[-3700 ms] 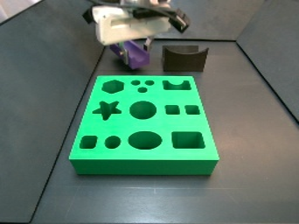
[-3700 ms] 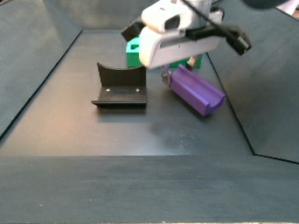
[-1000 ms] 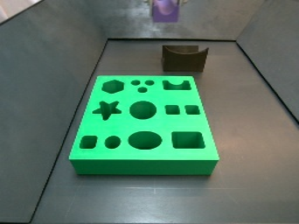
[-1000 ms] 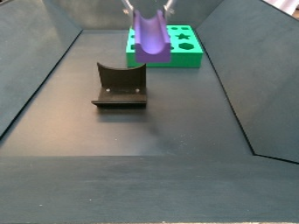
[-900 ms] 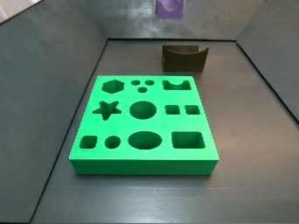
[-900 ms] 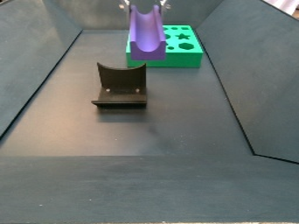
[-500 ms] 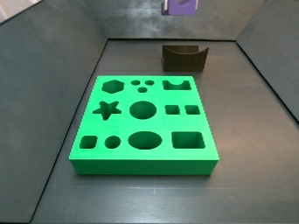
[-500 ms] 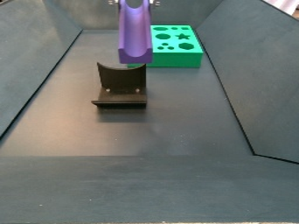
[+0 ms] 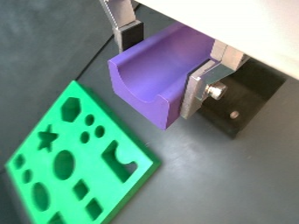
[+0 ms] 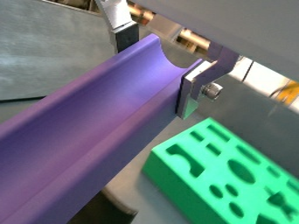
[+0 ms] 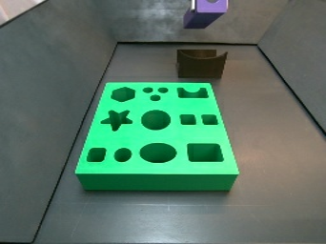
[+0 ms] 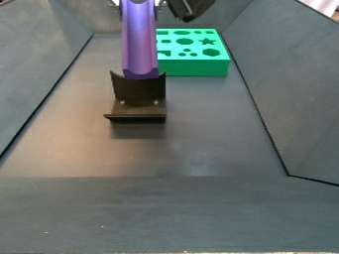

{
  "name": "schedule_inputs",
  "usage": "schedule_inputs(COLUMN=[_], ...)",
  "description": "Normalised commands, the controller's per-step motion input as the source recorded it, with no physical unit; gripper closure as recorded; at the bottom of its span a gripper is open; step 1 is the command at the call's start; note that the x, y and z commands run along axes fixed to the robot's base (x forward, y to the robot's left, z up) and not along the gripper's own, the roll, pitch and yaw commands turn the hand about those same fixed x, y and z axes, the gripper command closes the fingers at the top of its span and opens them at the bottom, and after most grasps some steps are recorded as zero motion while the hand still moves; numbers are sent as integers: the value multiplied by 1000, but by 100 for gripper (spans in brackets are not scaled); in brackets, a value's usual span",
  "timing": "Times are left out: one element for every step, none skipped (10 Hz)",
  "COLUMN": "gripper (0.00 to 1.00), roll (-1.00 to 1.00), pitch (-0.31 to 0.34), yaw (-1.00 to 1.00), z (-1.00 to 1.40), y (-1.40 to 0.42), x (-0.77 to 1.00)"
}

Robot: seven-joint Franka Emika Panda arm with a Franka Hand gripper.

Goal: Pick up the arch object. Move up. Place the arch object on the fixture. Regrasp the arch object. Move to above the board. Insert the arch object.
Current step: Place the arch object on the fixture.

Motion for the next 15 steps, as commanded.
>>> schedule_inputs(gripper=[100, 100, 100, 100, 100, 100, 100, 100, 100, 100, 100, 100, 100, 100, 100], roll=[-1000, -941, -748, -554, -374, -229, -303, -276, -228, -185, -146, -115, -88, -82, -77], pitch=[86, 88, 84, 76, 62, 27, 24, 0, -12, -26, -43, -60, -79, -87, -100], yaw=[-108, -136, -139, -137, -135, -131, -153, -139, -124, -106, -90, -74, -53, -34, -17], z=[-3, -13, -16, -15, -15, -3, -1000, -1000, -1000, -1000, -1000, -866, -608, -435, -296], y=[38, 34, 41, 43, 40, 29, 24, 25, 35, 37, 43, 39, 29, 12, 0], x=[50, 61, 75, 81, 78, 61, 86, 97, 112, 117, 119, 109, 88, 67, 50])
